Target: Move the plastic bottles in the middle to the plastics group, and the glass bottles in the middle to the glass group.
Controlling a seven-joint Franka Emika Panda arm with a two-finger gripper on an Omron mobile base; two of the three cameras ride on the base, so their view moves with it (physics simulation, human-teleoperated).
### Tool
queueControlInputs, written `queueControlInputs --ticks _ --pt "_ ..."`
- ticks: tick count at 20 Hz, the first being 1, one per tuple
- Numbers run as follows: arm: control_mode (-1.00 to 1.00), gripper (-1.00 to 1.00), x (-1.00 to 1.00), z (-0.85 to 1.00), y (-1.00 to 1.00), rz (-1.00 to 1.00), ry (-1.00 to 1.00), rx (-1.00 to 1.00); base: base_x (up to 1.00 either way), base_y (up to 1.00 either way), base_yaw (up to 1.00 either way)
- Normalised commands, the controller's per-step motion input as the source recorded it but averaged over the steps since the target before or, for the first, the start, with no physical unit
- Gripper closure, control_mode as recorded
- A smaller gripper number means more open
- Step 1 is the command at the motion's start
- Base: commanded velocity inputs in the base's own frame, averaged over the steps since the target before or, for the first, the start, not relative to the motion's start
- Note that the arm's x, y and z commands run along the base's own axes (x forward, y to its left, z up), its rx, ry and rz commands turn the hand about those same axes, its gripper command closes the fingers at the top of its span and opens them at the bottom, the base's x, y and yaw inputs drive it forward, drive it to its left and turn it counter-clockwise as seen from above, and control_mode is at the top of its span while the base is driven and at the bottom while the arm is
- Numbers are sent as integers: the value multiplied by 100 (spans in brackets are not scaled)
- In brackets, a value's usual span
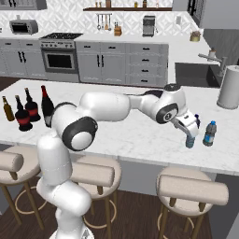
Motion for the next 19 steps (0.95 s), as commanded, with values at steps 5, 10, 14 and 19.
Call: queueControlInputs --ticks 5,10,14,19 --pt "-100 -100 -58 87 51 17 16 -3 0 0 0" --pt "-100 -100 -49 51 97 27 12 -5 0 0 0" --pt "-100 -100 -27 28 95 15 -3 -1 0 0 0" --pt "-100 -100 -50 15 67 13 0 0 0 0 0"
